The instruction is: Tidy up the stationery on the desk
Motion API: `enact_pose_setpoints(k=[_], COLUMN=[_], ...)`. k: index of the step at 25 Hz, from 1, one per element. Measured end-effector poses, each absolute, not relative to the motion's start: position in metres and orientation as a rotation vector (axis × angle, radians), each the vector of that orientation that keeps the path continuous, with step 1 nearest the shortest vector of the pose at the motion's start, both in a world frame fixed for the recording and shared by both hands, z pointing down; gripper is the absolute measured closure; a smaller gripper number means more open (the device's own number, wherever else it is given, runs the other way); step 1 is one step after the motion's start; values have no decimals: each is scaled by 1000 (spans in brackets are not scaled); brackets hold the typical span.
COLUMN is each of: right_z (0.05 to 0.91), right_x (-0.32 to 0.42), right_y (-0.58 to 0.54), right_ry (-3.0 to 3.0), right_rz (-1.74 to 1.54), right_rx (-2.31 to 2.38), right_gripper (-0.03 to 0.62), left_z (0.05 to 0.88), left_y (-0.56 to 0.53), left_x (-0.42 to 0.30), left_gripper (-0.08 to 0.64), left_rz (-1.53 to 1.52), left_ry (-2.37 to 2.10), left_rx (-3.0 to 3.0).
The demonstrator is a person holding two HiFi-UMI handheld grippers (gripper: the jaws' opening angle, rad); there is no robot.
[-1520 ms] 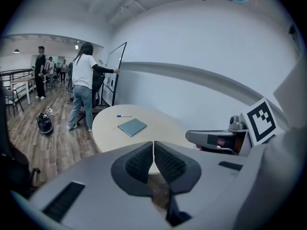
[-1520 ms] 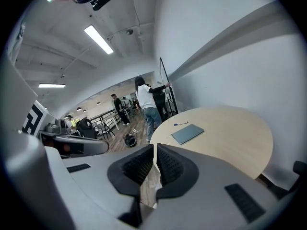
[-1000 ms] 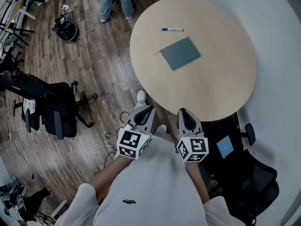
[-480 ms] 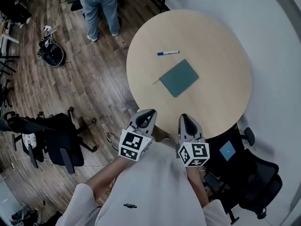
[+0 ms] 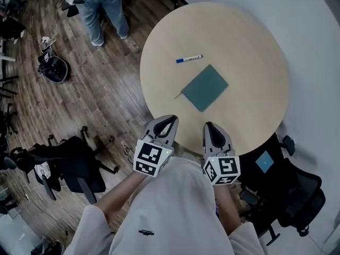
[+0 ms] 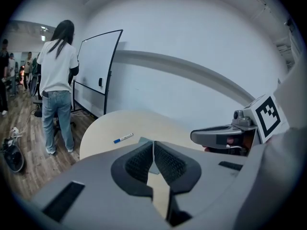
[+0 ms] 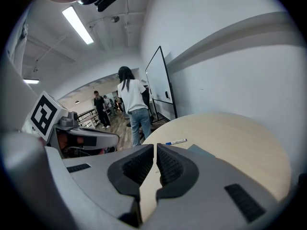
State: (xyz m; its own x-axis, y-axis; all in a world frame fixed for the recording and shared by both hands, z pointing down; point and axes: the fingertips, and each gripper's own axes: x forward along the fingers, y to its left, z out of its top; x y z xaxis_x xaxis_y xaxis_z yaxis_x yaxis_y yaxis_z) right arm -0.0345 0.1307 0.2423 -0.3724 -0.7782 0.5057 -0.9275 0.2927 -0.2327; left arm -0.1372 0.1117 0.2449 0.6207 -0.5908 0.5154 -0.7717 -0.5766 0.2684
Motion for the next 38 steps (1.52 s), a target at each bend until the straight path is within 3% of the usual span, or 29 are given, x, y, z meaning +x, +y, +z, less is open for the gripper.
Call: enact_pose_setpoints(k=[18,38], right_z=[293,406], right_x=[-5,60], right_y=[84,30], right_ry=[-2288,-2100], right_rz=[794,989], right_rx=[1488,1558], right_gripper=[548,546], left_z=[289,408], left_y=[49,-1], left_x=[-89,-42], left_gripper=[532,532], left_rz=[635,775], left_ry=[-1045,-909], left_rx=[2376,2287])
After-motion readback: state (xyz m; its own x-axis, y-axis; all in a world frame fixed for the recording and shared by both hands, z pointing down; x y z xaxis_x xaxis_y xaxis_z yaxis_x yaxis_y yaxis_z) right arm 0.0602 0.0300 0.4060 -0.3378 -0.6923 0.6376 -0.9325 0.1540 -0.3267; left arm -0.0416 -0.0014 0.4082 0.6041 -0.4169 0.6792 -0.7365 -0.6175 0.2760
